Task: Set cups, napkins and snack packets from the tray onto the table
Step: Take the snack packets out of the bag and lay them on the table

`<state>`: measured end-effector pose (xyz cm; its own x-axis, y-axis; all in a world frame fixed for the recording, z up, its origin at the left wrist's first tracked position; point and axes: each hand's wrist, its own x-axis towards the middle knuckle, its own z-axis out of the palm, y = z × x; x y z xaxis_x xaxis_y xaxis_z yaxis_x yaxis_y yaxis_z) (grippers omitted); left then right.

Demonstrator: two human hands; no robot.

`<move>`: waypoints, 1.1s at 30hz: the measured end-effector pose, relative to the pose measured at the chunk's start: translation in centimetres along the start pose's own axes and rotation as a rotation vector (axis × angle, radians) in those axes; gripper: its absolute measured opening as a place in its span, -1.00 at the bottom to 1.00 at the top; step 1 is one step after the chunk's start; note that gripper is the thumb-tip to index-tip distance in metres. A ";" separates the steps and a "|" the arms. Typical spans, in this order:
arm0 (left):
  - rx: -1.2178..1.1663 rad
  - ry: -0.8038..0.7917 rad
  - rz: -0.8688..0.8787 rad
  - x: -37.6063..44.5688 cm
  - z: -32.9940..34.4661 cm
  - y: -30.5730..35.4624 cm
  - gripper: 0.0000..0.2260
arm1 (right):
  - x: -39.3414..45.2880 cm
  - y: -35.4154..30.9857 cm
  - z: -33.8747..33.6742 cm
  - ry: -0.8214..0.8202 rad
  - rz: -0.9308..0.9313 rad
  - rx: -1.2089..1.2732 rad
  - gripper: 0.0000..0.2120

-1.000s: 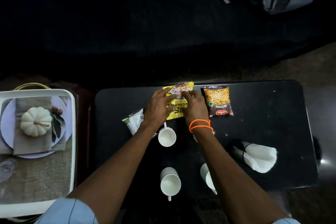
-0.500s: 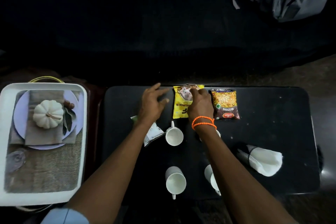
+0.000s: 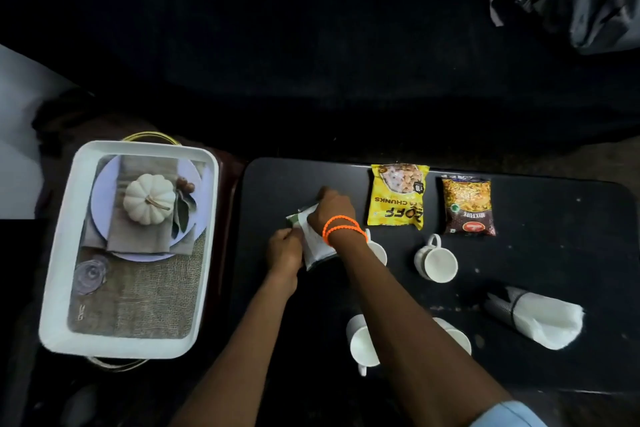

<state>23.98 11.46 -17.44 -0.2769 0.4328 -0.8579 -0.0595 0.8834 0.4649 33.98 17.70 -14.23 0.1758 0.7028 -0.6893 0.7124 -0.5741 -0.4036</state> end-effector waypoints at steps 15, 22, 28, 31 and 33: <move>-0.208 -0.131 0.056 1.4 -0.5 5.7 -0.79 | -1.6 -0.9 -1.2 0.323 -0.136 -0.255 -0.23; 0.060 -0.041 0.247 2.9 -0.2 6.8 -0.66 | -1.8 -0.2 -0.4 0.353 -0.125 -0.181 -0.65; 0.421 -0.141 0.520 2.7 1.5 7.6 -0.58 | 0.7 0.7 -0.9 0.214 -0.252 -0.180 -0.46; 0.596 -0.148 0.578 2.9 1.7 7.4 -0.52 | 1.0 1.0 -0.5 0.222 -0.233 -0.130 -0.51; 0.638 -0.141 0.597 3.0 1.5 7.2 -0.51 | 1.0 1.2 -0.1 0.225 -0.209 -0.102 -0.53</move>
<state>24.17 19.41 -16.93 0.0327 0.8349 -0.5494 0.6149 0.4166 0.6696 35.08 17.75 -15.32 0.1564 0.8826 -0.4434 0.8115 -0.3708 -0.4517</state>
